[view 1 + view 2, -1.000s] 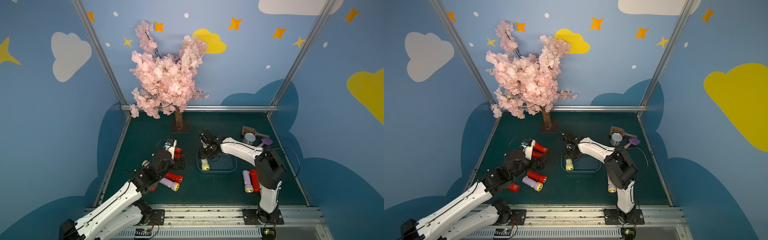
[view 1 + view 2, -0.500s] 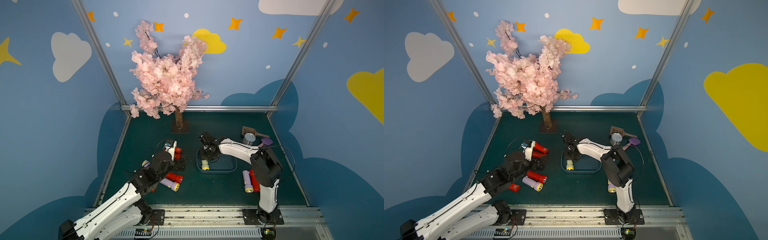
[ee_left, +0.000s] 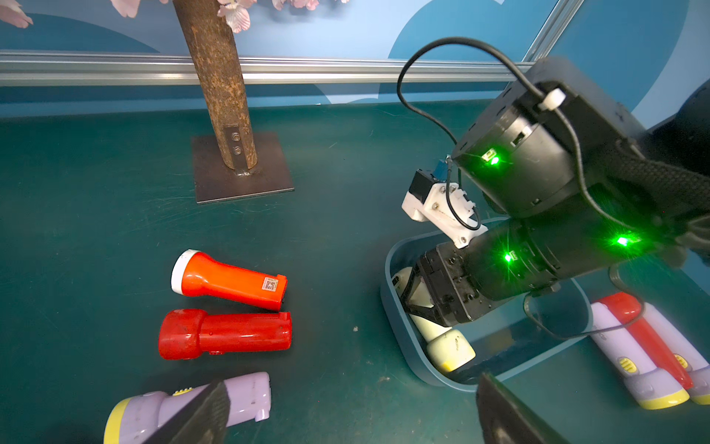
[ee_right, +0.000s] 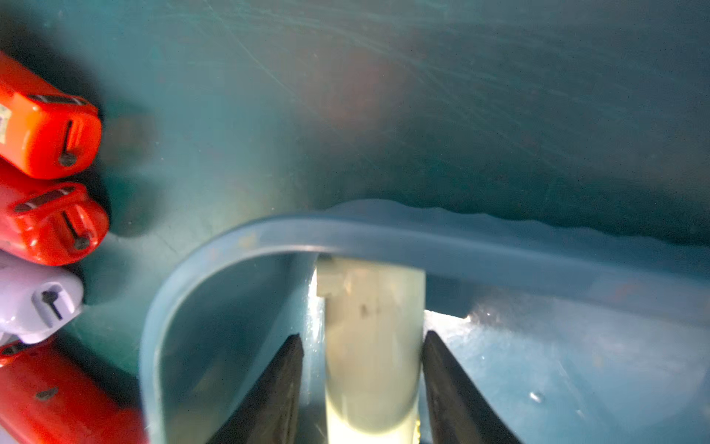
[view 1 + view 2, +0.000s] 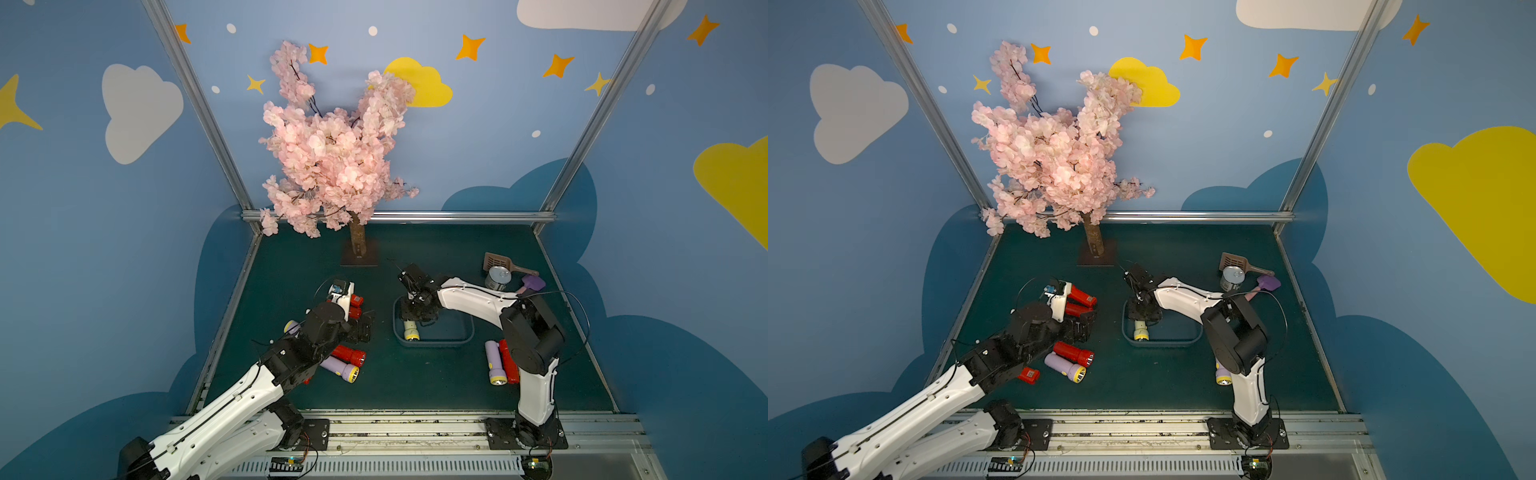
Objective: Put the flashlights into the storage boxes
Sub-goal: Place the flashlight at the storage box, then pick up the flashlight from the center of the board.
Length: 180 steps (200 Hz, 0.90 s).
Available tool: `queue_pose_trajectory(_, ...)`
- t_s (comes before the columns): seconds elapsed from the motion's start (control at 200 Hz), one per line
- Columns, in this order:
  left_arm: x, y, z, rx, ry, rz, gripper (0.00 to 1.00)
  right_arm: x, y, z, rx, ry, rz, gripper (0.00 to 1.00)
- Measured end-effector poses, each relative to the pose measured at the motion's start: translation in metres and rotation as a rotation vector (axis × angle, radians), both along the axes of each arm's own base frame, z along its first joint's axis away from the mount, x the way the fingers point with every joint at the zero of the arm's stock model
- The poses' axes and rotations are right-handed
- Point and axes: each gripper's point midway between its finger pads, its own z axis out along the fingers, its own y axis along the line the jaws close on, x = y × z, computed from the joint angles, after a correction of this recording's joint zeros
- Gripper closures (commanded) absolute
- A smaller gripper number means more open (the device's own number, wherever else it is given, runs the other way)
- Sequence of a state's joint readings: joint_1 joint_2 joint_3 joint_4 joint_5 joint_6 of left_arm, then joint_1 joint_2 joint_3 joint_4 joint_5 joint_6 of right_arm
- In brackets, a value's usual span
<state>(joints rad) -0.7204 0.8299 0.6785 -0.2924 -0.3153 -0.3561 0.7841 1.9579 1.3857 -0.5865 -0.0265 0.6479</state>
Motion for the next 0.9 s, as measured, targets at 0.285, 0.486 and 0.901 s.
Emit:
queue_pose_trajectory(0.285, -0.001, 0.0, -0.002, 0.005, 0.006, -0.002, 0.01, 0.002, -0.013, 0.031, -0.021, -0.068, 0.006, 0.48)
queue_pose_trajectory(0.486, -0.002, -0.01, -0.006, 0.013, 0.029, -0.025, 0.01, 0.004, -0.041, 0.107, 0.017, -0.221, -0.008, 0.48)
queue_pose_trajectory(0.901, -0.017, -0.064, -0.052, 0.083, 0.158, -0.164, 0.01, -0.046, -0.173, 0.062, -0.157, -0.137, -0.18, 0.54)
